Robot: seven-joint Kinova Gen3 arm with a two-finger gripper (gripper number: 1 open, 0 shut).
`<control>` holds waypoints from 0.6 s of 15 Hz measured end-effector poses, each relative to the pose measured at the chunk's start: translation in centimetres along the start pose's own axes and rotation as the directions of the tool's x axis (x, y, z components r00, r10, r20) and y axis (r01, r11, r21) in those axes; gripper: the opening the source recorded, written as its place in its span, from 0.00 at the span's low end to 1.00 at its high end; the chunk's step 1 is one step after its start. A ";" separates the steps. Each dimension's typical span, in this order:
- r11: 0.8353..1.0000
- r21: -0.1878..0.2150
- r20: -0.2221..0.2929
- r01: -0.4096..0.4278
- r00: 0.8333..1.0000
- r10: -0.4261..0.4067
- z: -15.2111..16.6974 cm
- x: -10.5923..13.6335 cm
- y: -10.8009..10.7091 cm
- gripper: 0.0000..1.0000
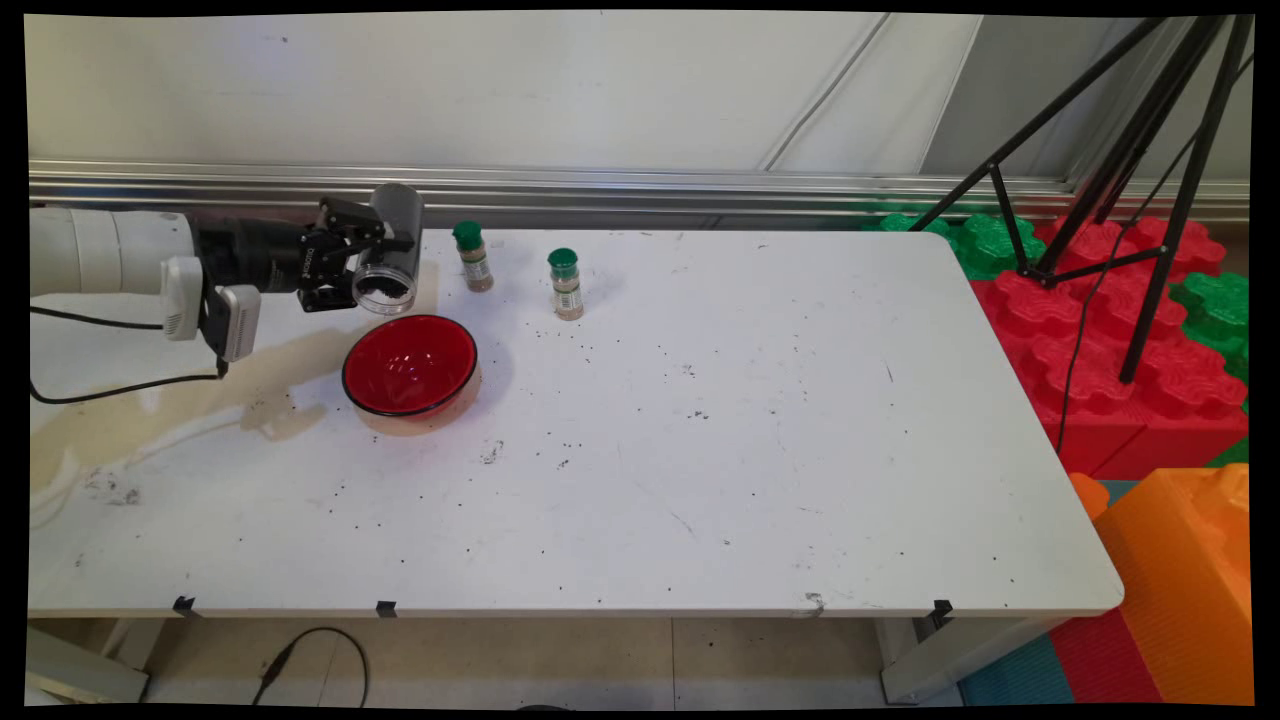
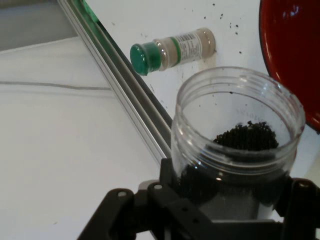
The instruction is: Pour the black seasoning powder in the red bowl
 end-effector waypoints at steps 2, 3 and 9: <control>0.999 0.003 0.007 -0.032 0.999 0.032 0.0 0.2 0.0 0.00; 0.999 0.004 0.010 -0.049 0.999 0.049 0.0 0.2 0.0 0.00; 0.992 0.014 0.022 -0.129 0.991 0.129 -0.1 0.8 -0.1 0.00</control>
